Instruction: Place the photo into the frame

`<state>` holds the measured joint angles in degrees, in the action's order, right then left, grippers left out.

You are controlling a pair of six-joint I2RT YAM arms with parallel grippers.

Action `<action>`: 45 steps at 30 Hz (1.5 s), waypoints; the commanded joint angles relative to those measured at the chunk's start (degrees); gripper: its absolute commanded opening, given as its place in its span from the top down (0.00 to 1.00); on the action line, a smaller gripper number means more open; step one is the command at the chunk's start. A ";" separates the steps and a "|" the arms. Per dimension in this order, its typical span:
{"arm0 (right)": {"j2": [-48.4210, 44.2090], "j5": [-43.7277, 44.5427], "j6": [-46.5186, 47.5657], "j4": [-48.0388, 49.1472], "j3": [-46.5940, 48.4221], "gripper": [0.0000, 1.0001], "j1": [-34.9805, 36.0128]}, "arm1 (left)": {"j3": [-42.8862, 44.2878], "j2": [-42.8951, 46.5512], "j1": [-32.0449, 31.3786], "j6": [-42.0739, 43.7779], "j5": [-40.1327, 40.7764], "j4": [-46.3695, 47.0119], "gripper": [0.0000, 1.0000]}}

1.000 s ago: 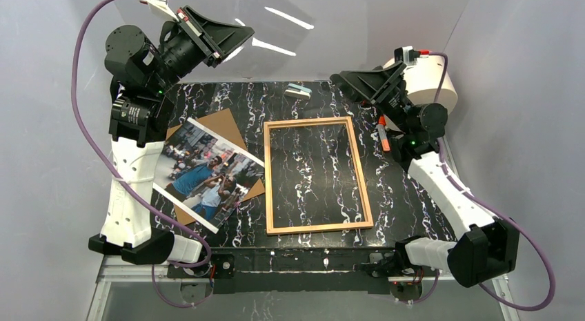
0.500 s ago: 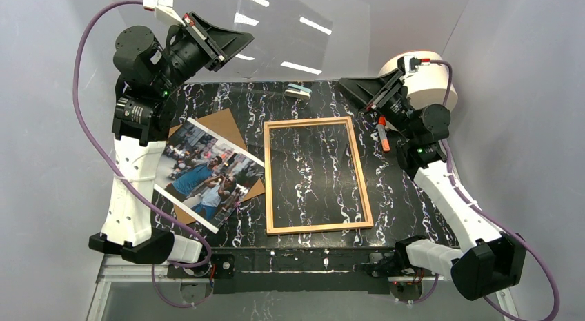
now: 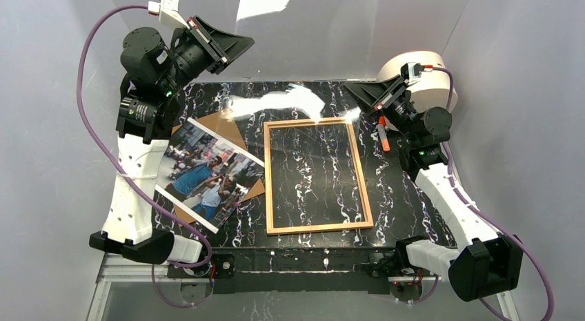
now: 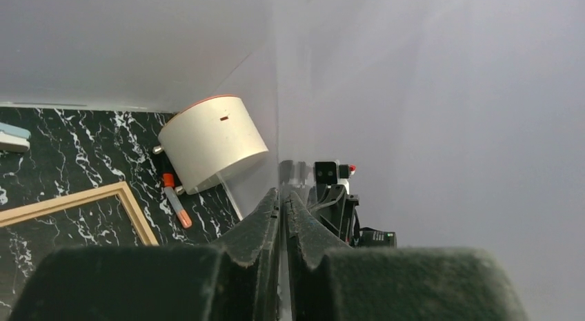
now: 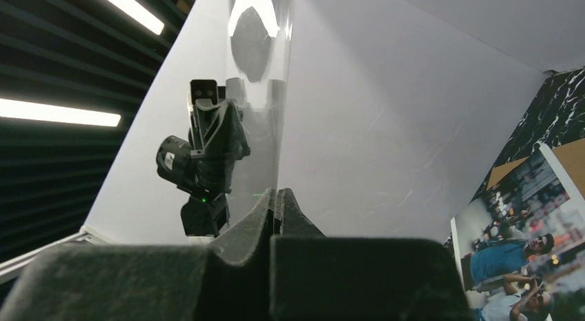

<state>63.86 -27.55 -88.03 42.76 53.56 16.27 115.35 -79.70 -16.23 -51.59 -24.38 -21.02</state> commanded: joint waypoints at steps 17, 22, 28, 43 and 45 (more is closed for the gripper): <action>16.51 -19.20 23.82 -38.18 -0.68 0.99 -4.23 | -38.87 7.94 0.18 15.42 20.93 -15.75 0.02; 23.11 -16.89 36.64 -39.53 -0.97 0.99 -4.21 | -49.32 5.13 0.31 16.27 19.95 -11.38 0.02; 23.67 -14.61 42.00 -40.12 -1.36 0.99 -4.24 | -54.53 2.38 0.28 14.86 16.23 -6.89 0.02; 23.38 -15.06 47.48 -44.02 -3.09 0.43 -4.45 | -57.95 -10.08 0.31 15.84 16.83 2.33 0.32; 25.42 -14.54 50.39 -46.28 -1.42 0.35 -4.60 | -57.00 -12.37 0.25 16.39 16.50 3.21 0.31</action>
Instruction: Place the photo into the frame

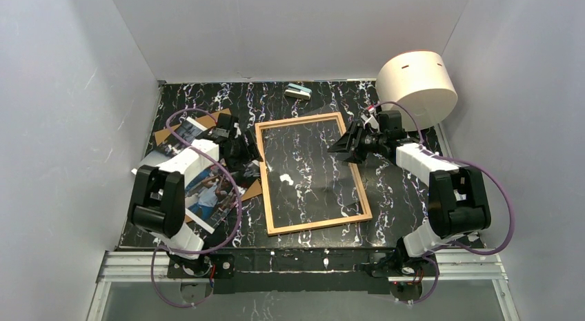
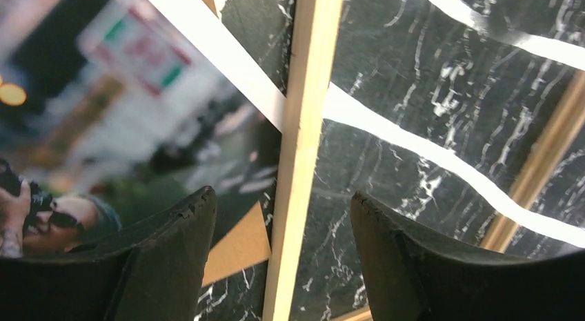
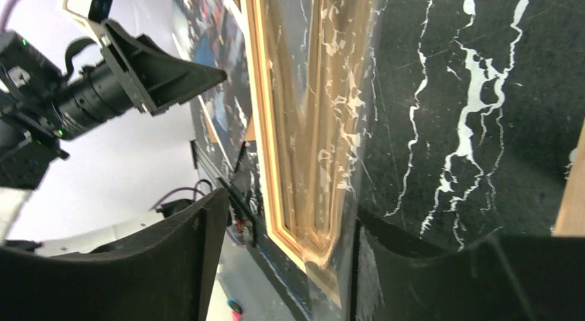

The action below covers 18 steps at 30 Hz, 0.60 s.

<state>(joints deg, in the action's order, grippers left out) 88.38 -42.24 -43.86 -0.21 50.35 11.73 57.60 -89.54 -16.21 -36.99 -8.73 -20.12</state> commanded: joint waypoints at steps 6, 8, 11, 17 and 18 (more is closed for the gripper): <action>8.44 -1.56 10.02 -3.03 6.65 0.36 -0.39 | 5.17 -8.71 0.25 3.63 -1.04 3.25 0.31; 10.05 -1.56 9.43 -1.07 6.71 0.38 -0.39 | 6.22 -10.58 0.28 3.98 -1.27 3.21 0.33; 11.10 -2.09 7.54 1.94 6.49 0.48 -0.39 | 7.45 -12.71 0.28 3.77 -1.95 3.16 0.41; 9.13 -0.47 5.49 4.58 5.17 0.80 -0.43 | 9.90 -15.67 0.30 6.14 -2.19 2.69 0.68; 8.83 -0.70 5.19 4.30 5.00 0.84 -0.48 | 10.45 -16.20 0.35 6.59 -2.21 2.02 0.73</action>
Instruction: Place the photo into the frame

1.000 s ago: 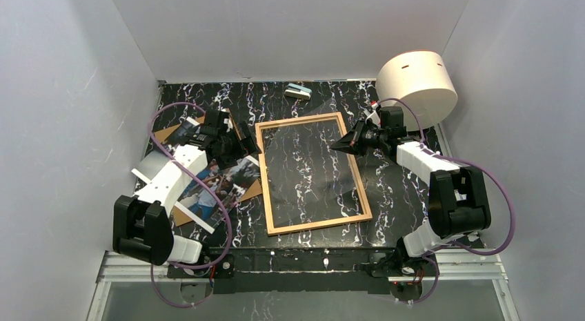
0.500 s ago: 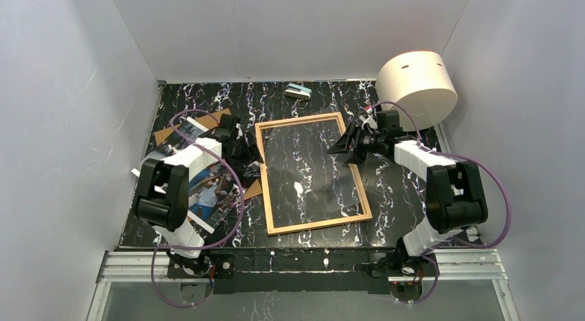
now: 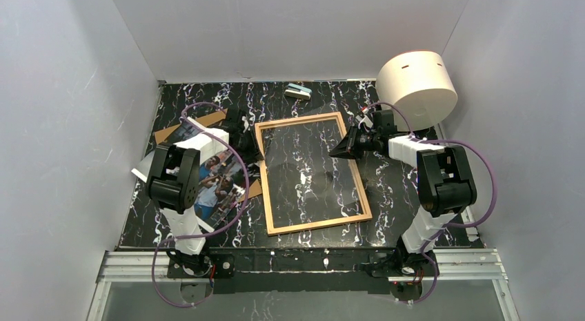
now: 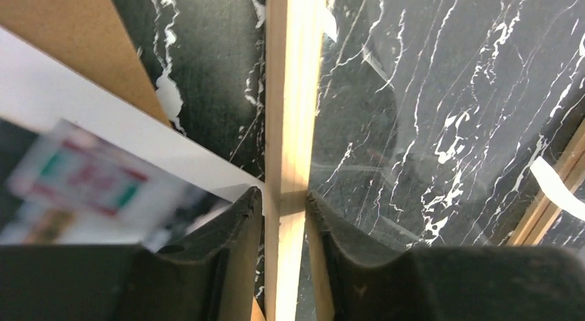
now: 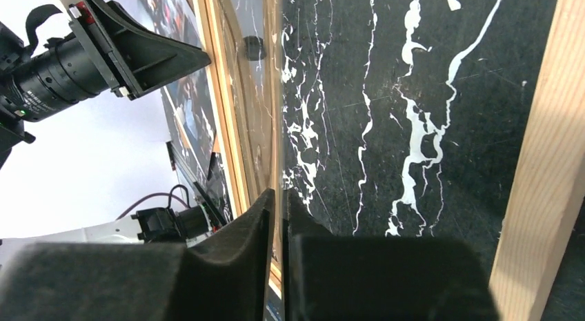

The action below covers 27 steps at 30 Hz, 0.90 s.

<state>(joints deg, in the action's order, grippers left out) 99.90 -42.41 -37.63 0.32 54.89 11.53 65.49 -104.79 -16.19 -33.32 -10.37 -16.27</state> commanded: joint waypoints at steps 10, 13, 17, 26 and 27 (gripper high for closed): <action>-9.11 -8.02 -4.84 2.05 0.57 0.99 -0.39 | 5.07 -4.06 0.41 6.42 -3.18 -2.44 1.00; -11.87 -7.47 -6.25 0.57 1.29 0.99 -0.41 | 5.67 -5.01 0.43 6.25 -3.23 -1.86 1.00; -13.28 -6.50 -9.74 -0.05 1.11 0.99 -0.26 | 7.20 -5.12 0.44 6.06 -0.89 -3.37 0.98; -12.73 -4.33 -10.33 -4.02 5.60 0.99 2.50 | 7.71 -0.45 0.42 6.47 3.35 -4.70 0.67; -12.59 -4.10 -9.92 -4.13 5.78 0.99 2.81 | 7.76 0.30 0.44 6.50 4.12 -4.88 0.66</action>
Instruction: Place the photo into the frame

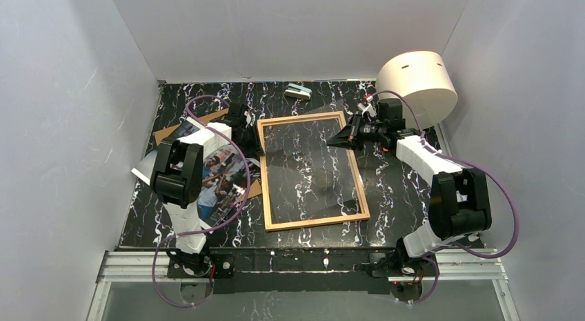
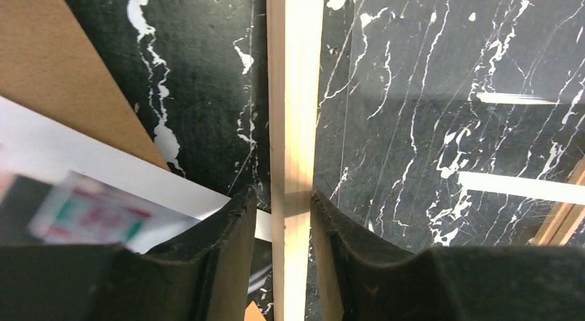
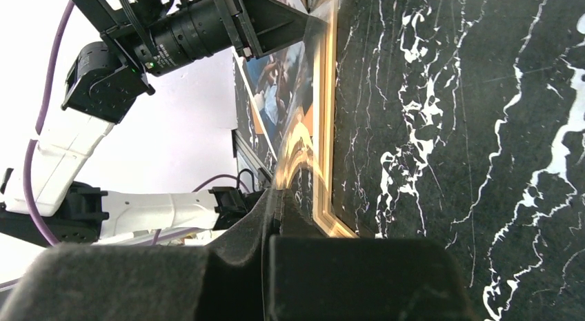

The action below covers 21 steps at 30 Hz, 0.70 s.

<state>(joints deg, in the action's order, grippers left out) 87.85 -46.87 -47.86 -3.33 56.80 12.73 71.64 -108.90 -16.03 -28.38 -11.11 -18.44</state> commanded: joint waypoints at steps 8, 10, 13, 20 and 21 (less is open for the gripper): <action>0.83 3.54 3.85 -3.17 8.60 0.99 5.15 | 2.24 10.48 0.30 3.16 10.29 -5.24 0.65; 1.25 4.90 3.84 -4.04 9.54 0.99 6.15 | 1.96 11.63 0.30 3.68 12.42 -5.30 0.66; 2.04 6.87 3.55 -5.90 10.97 0.99 7.64 | 1.73 11.30 0.40 4.48 11.42 -5.83 0.68; 4.59 13.67 4.45 -17.26 18.88 0.99 9.44 | 1.22 7.92 0.48 4.59 5.87 -6.00 0.69; 4.98 14.40 4.70 -18.94 20.72 0.99 9.56 | 1.29 7.26 0.43 4.45 5.10 -6.05 0.69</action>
<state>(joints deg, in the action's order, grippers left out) 91.48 -37.56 -44.66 -15.03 70.89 21.39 72.16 -99.81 -15.86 -24.67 -2.79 -22.50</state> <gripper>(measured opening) 0.032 0.311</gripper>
